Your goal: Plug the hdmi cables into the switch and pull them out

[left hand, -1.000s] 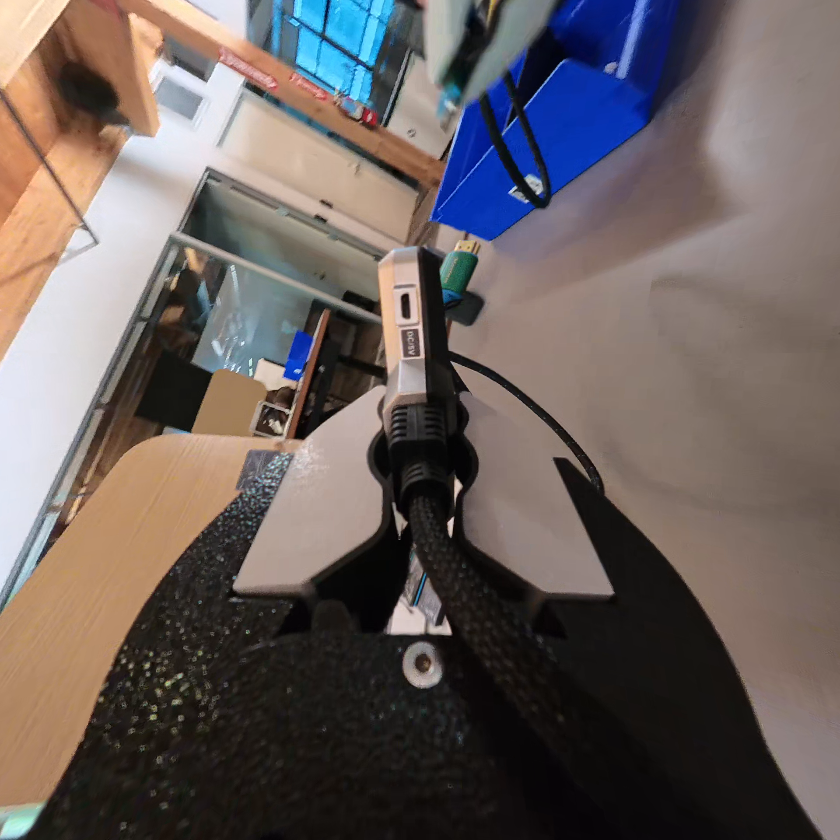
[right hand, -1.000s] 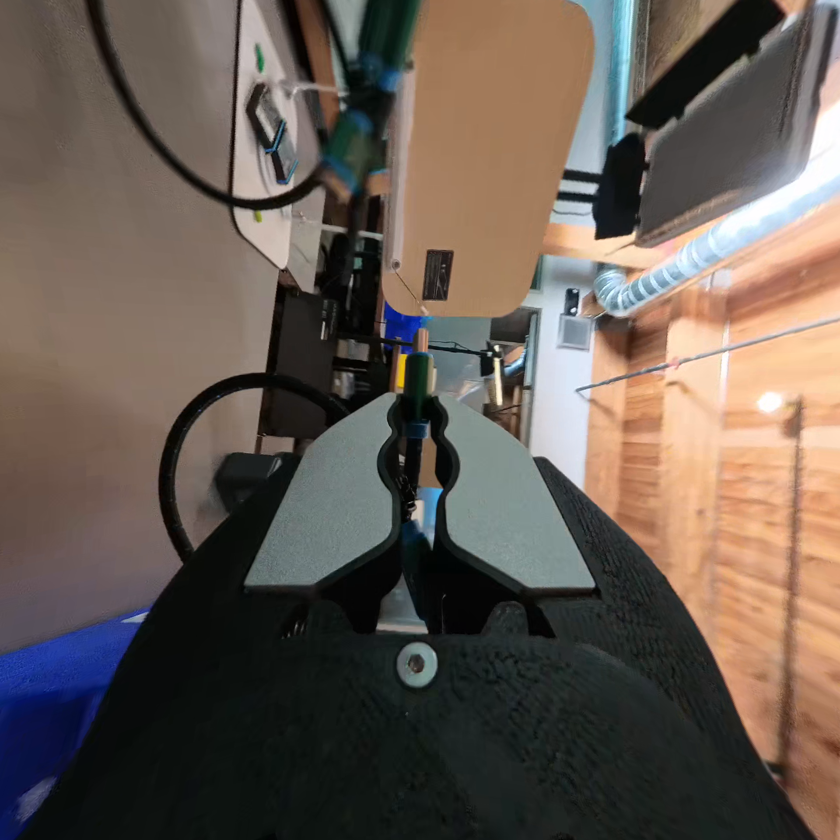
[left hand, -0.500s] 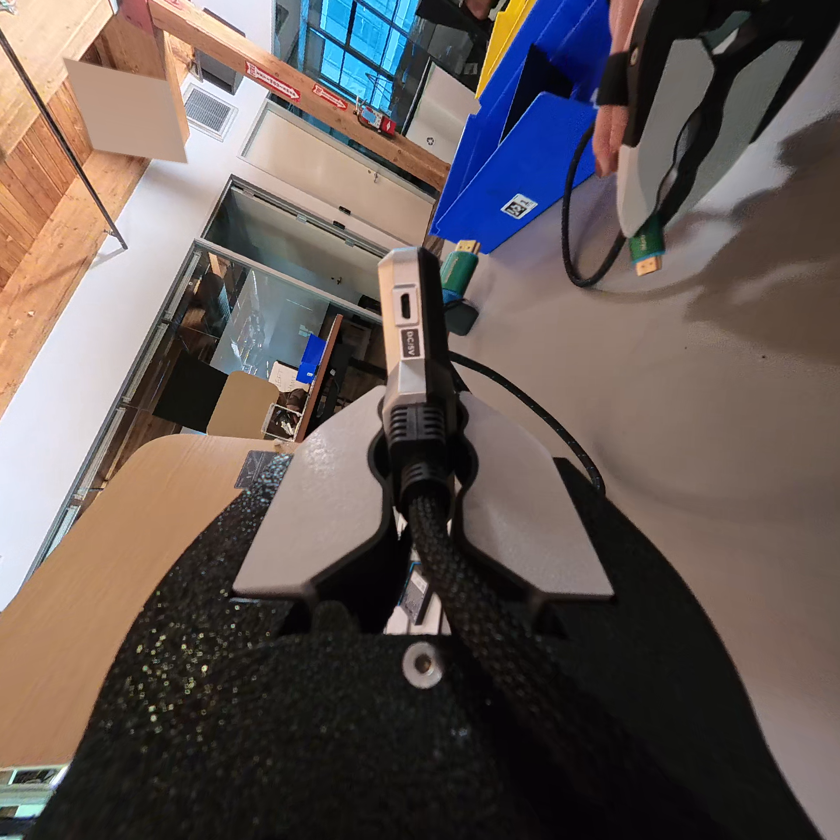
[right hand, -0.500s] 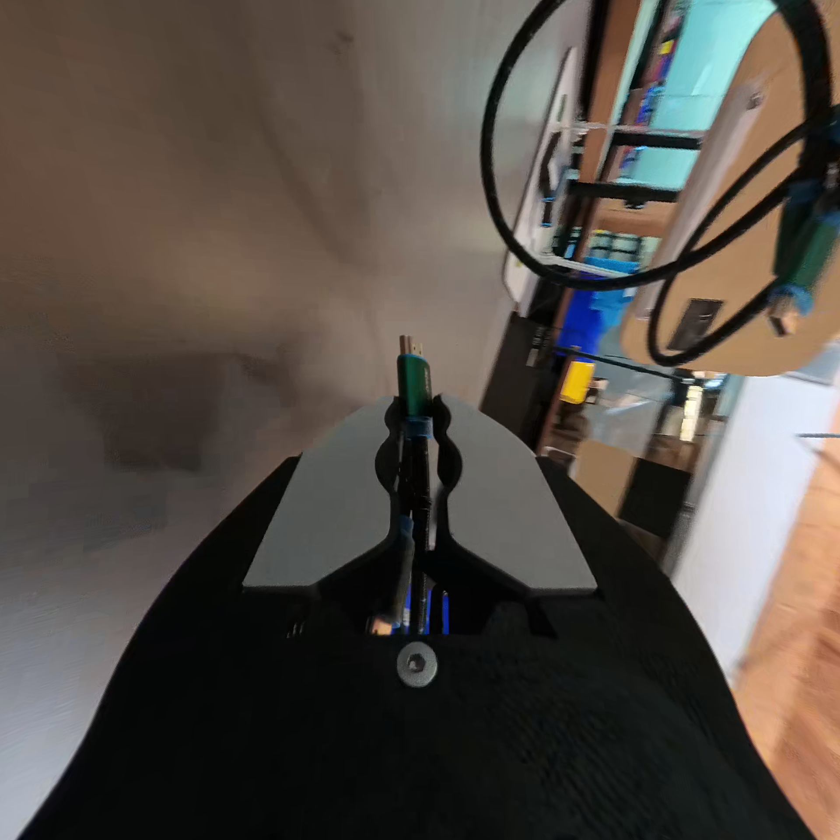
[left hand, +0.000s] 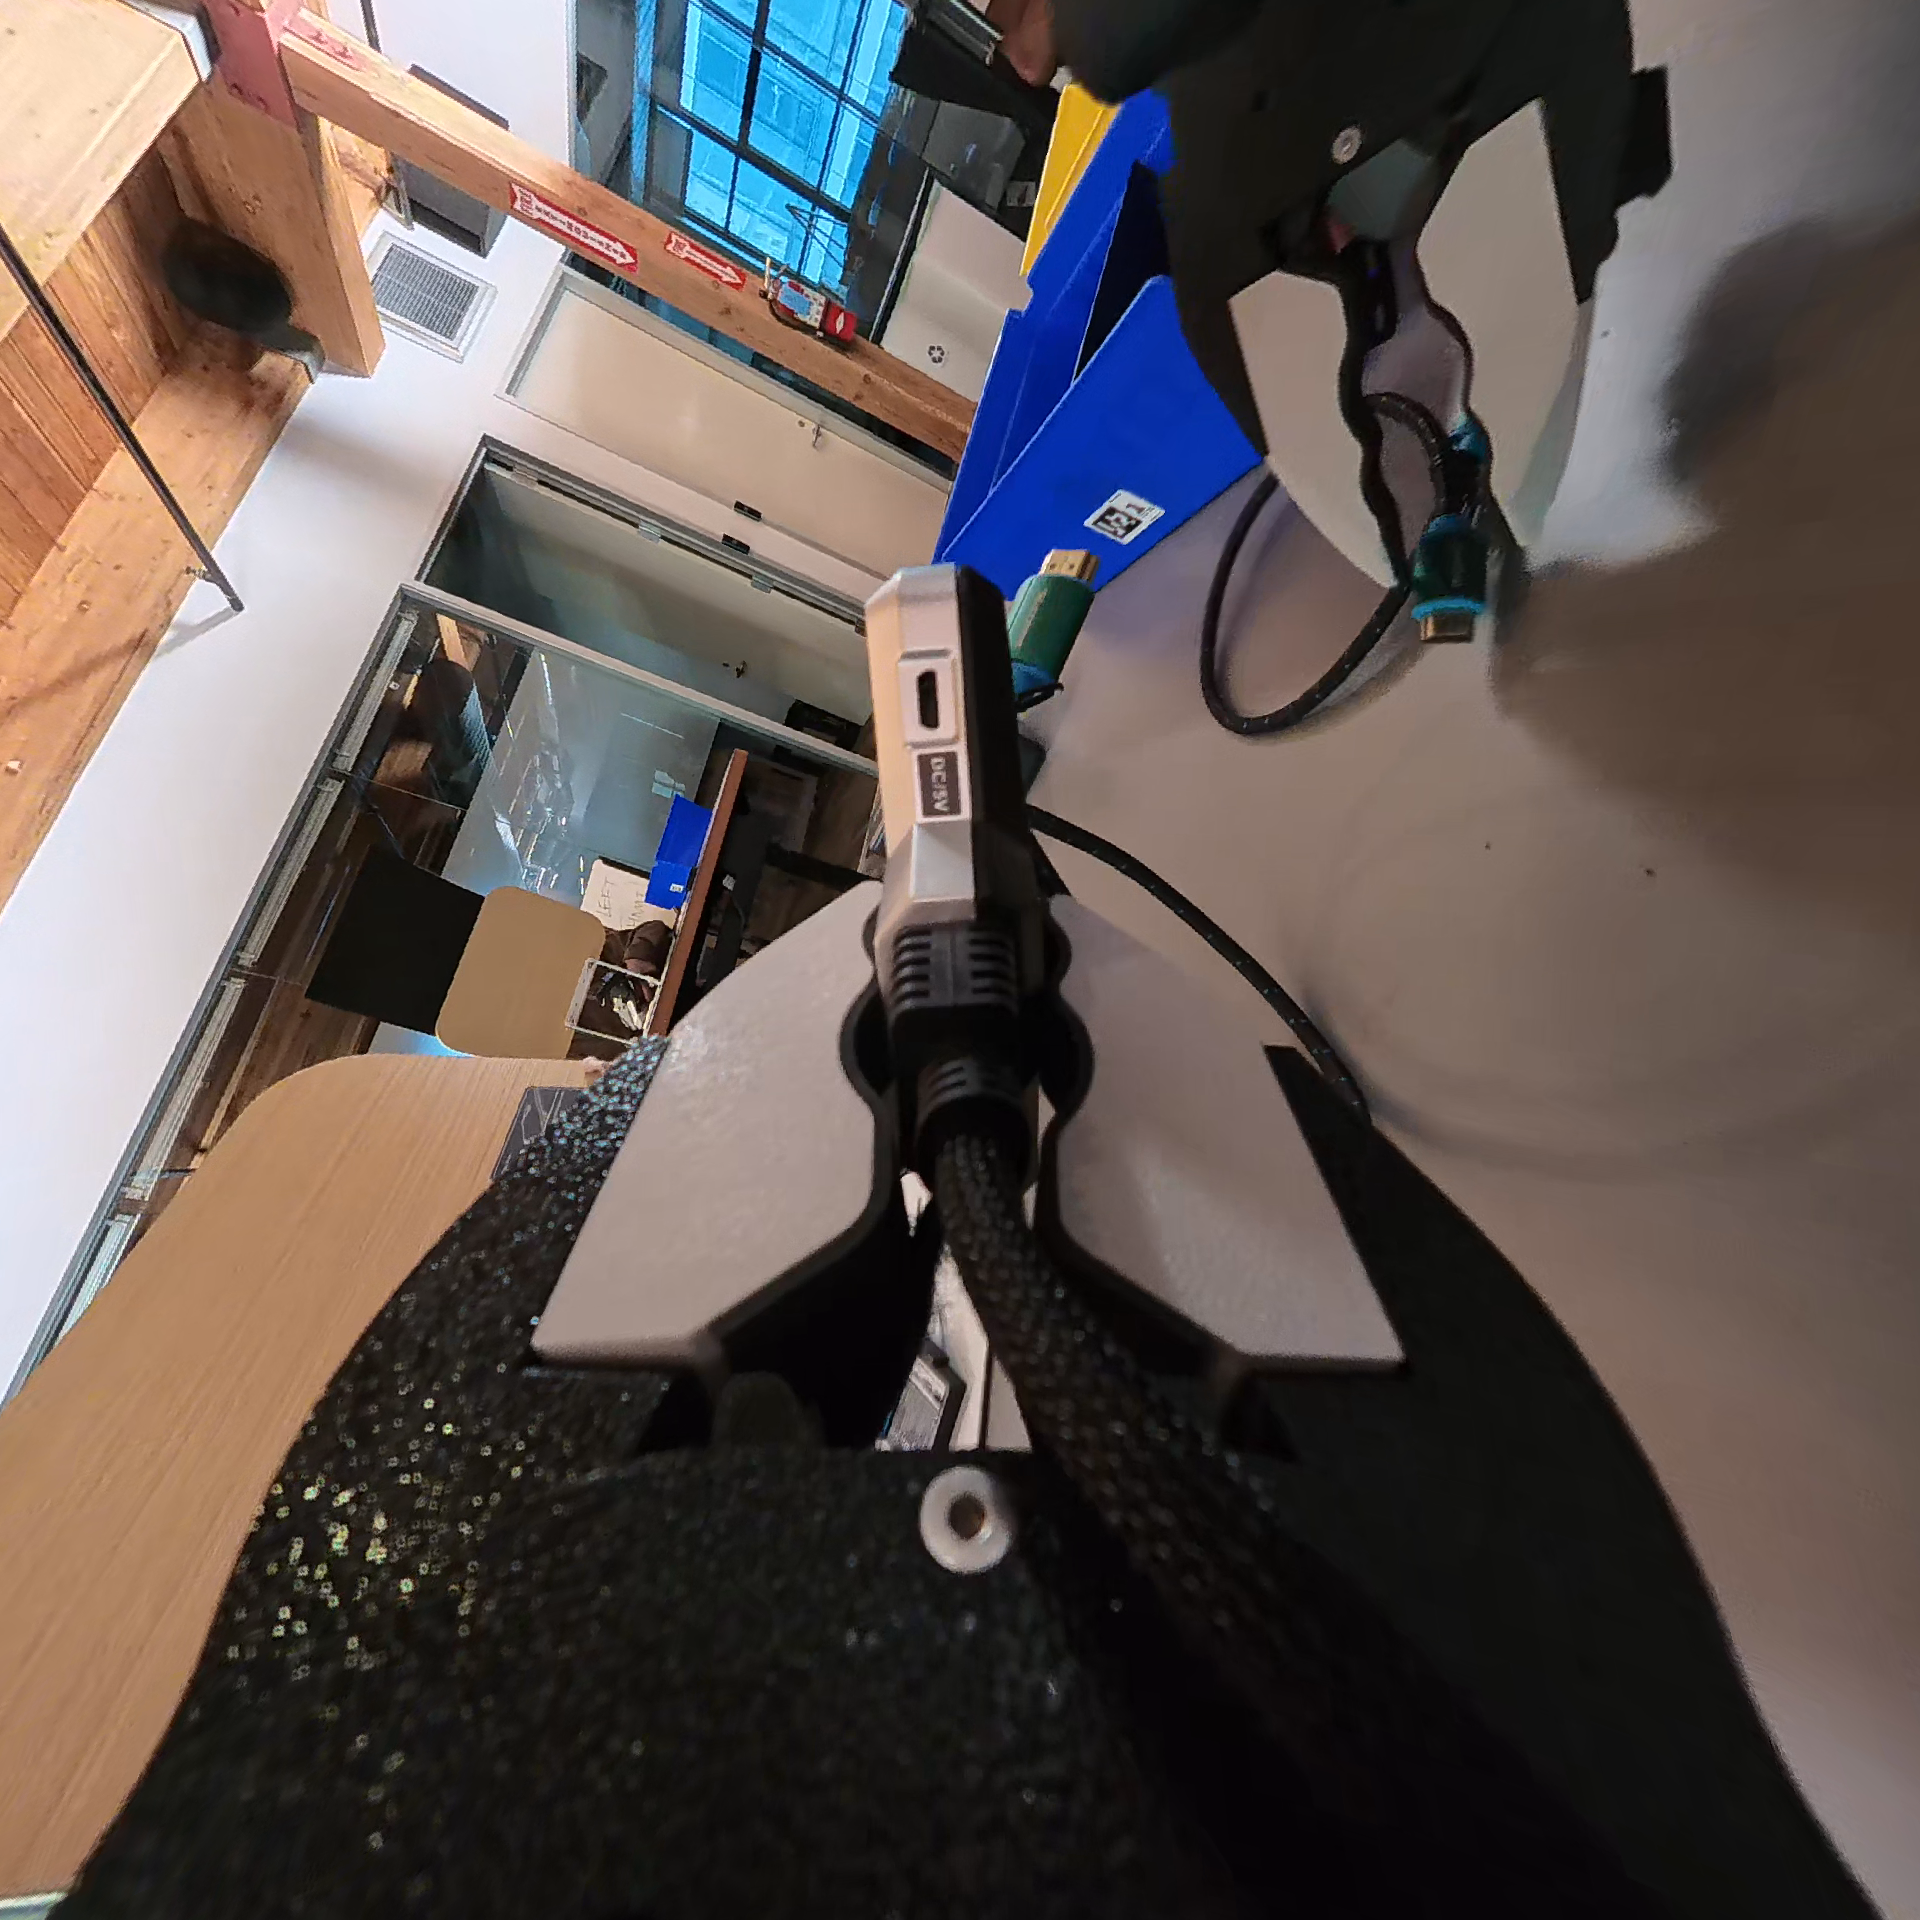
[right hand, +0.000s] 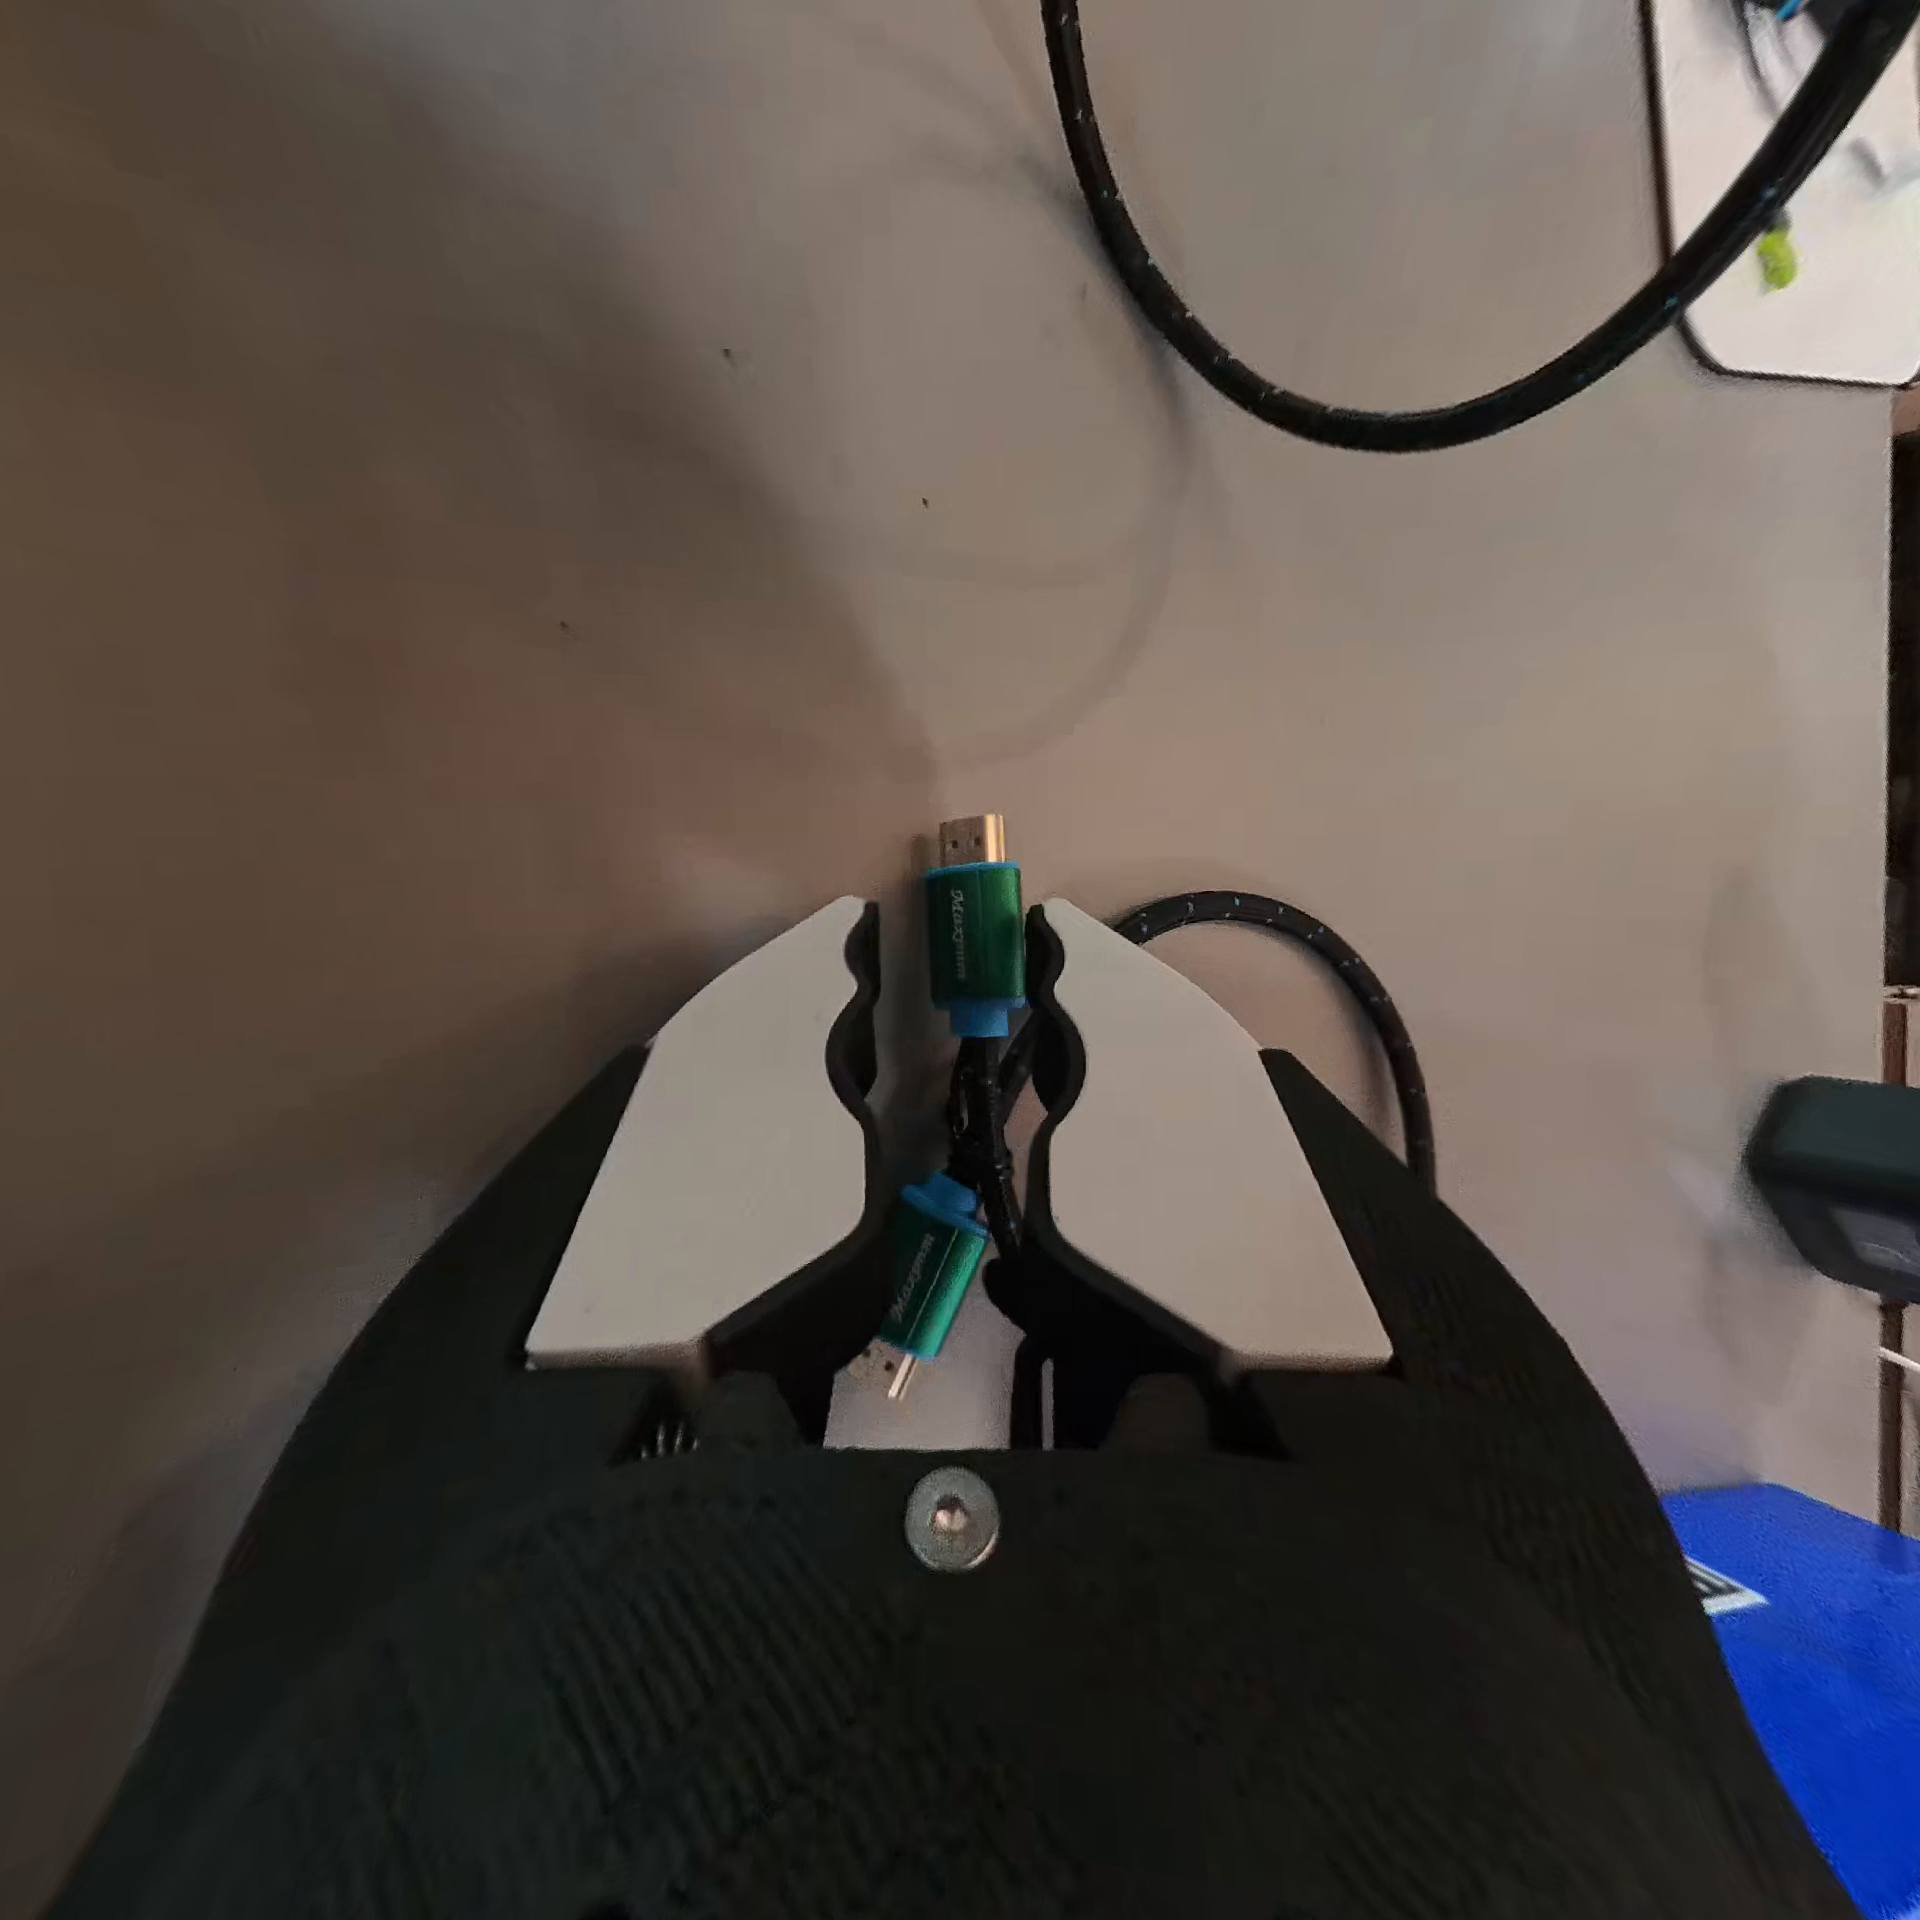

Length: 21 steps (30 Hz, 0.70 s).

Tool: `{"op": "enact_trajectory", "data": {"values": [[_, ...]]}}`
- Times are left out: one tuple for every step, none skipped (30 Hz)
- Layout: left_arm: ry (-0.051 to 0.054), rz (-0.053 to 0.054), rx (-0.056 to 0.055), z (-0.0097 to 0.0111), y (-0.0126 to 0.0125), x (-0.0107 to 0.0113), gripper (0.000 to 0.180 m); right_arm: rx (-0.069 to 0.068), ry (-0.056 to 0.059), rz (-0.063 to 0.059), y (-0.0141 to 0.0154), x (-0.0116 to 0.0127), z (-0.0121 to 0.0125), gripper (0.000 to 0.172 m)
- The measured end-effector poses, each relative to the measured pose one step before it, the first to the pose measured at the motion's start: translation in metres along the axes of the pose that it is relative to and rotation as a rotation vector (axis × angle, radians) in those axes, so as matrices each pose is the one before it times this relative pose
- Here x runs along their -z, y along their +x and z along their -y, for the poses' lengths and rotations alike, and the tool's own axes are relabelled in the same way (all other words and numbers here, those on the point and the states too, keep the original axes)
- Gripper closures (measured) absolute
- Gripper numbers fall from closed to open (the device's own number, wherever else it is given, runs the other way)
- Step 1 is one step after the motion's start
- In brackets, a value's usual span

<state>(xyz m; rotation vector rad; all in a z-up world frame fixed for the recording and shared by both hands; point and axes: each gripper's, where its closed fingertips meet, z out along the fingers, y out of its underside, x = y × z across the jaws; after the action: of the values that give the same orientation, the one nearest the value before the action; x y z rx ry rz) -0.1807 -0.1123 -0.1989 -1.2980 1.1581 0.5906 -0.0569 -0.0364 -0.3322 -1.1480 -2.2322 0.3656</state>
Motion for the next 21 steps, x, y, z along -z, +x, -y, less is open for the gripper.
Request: {"op": "enact_trajectory", "data": {"values": [[0.0018,-0.0013,0.0016,0.00082,0.00036,0.00002,0.157,-0.0049,0.0021,0.0125,0.00084,0.00162,0.00017,0.146],[0.0019,-0.0017,0.0020,0.00065,0.00049,0.00015,0.157,-0.0059,0.0061,0.0132,0.00057,0.00166,0.00073,0.145],[0.0020,-0.0017,0.0022,0.00070,0.00041,0.00016,0.157,-0.0008,0.0059,0.0064,0.00114,0.00154,0.00103,0.145],[0.0015,-0.0010,0.0022,0.00051,0.00037,0.00021,0.157,0.0117,-0.0030,-0.0028,0.00157,0.00136,0.00015,0.144],[0.0012,-0.0003,0.0023,0.00045,0.00026,0.00014,0.157,0.0276,-0.0131,-0.0106,0.00151,0.00126,-0.00079,0.144],[0.0009,-0.0006,0.0028,0.00030,0.00041,0.00028,0.157,0.0384,-0.0290,-0.0275,0.00247,0.00094,-0.00239,0.144],[0.0012,-0.0002,0.0028,0.00041,0.00030,0.00036,0.157,0.0547,-0.0331,-0.0380,0.00207,0.00067,-0.00219,0.143],[0.0017,0.0009,0.0023,0.00044,0.00035,0.00048,0.157,0.0657,-0.0283,-0.0440,0.00102,0.00062,-0.00125,0.141],[0.0022,0.0011,0.0024,0.00037,0.00038,0.00047,0.157,0.0689,-0.0253,-0.0383,-0.00082,0.00023,-0.00043,0.141],[0.0024,0.0004,0.0037,0.00036,0.00044,0.00050,0.157,0.0537,-0.0194,-0.0130,-0.00416,-0.00007,0.00025,0.140],[0.0027,0.0007,0.0030,0.00041,0.00025,0.00040,0.157,0.0273,-0.0114,0.0003,-0.00466,-0.00044,0.00095,0.139],[0.0023,0.0009,0.0021,0.00036,0.00036,0.00037,0.157,0.0161,-0.0054,-0.0121,-0.00144,-0.00046,0.00082,0.138],[0.0021,0.0001,0.0023,0.00031,0.00024,0.00035,0.157,0.0190,-0.0050,-0.0190,0.00067,-0.00044,-0.00010,0.138],[0.0018,0.0000,0.0016,0.00023,0.00030,0.00036,0.157,0.0131,-0.0086,-0.0201,0.00171,-0.00072,-0.00109,0.139],[0.0018,0.0005,0.0008,0.00027,0.00029,0.00031,0.157,0.0020,-0.0091,-0.0054,0.00033,-0.00114,-0.00139,0.139],[0.0018,-0.0006,0.0016,0.00027,0.00049,0.00031,0.157,-0.0101,-0.0058,0.0140,-0.00167,-0.00179,-0.00104,0.139],[0.0021,-0.0009,0.0015,0.00018,0.00058,0.00031,0.157,-0.0193,-0.0027,0.0241,-0.00229,-0.00199,-0.00085,0.139],[0.0020,0.0004,0.0011,0.00018,0.00049,0.00018,0.157,-0.0233,-0.0013,0.0269,-0.00179,-0.00204,-0.00100,0.139],[0.0009,0.0013,-0.0002,-0.00010,0.00064,0.00009,0.158,-0.0247,0.0028,0.0261,-0.00071,-0.00164,-0.00076,0.144],[-0.0013,0.0019,-0.0034,-0.00031,0.00080,0.00009,0.157,-0.0272,0.0049,0.0267,0.00009,-0.00128,-0.00078,0.145],[-0.0016,0.0021,-0.0050,-0.00047,0.00093,0.00007,0.157,-0.0315,0.0005,0.0313,-0.00003,-0.00152,-0.00170,0.149]]}}
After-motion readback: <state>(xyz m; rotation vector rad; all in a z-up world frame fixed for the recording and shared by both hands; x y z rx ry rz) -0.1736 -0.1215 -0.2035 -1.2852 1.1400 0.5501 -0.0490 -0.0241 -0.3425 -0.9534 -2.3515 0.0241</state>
